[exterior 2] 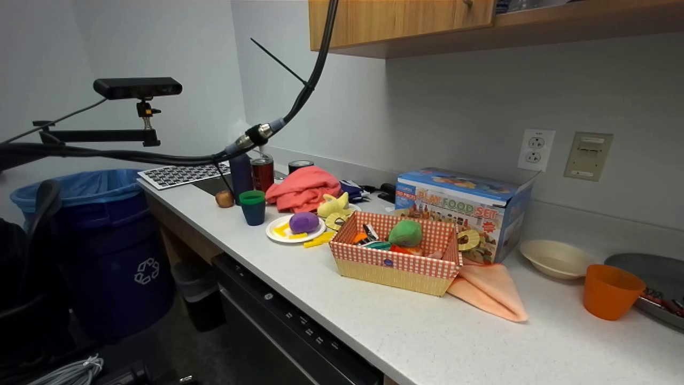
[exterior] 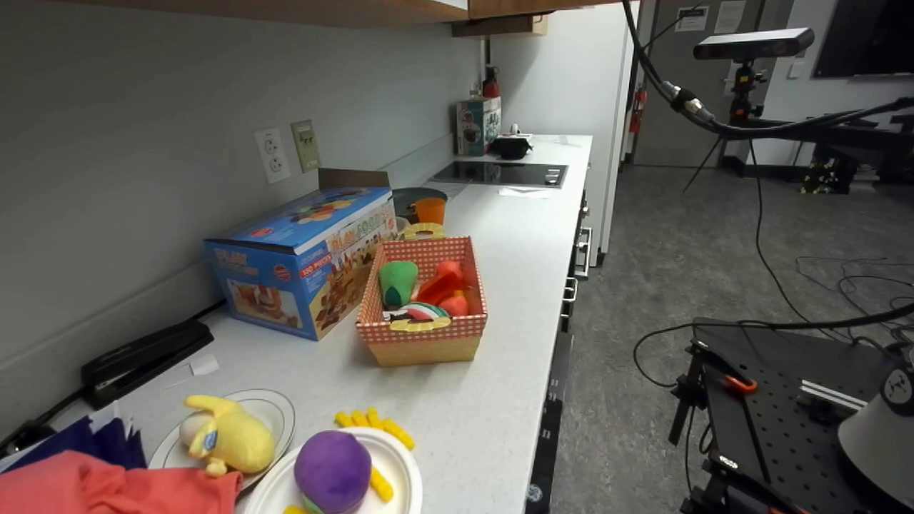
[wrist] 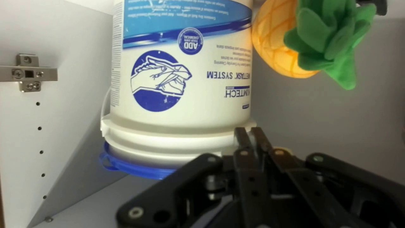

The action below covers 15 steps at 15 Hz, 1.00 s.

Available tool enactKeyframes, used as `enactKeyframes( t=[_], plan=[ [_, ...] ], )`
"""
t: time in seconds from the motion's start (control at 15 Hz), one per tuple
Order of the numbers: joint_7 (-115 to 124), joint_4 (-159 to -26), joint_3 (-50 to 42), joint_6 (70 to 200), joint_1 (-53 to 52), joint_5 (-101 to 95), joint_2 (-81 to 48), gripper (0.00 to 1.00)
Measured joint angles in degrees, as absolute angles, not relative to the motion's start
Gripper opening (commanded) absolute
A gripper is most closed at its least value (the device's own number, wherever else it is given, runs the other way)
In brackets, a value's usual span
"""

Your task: Open the right door of the cabinet above the blue box, take the pineapple plush toy out of the cabinet and place it in the basket

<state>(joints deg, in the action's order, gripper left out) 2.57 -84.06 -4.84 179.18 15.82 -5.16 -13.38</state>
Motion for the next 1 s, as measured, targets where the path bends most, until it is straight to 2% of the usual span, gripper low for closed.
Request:
enactKeyframes(
  t=[0.2, 0.53, 1.0],
  plan=[
    [2.1, -83.9, -1.7, 176.1, 17.1, -4.8, -13.0, 0.66],
    [0.8, -83.4, 0.4, 172.8, 18.2, -4.3, -12.7, 0.99],
    [-1.1, -82.6, 1.8, 170.0, 19.7, -3.5, -12.7, 1.0]
  ],
)
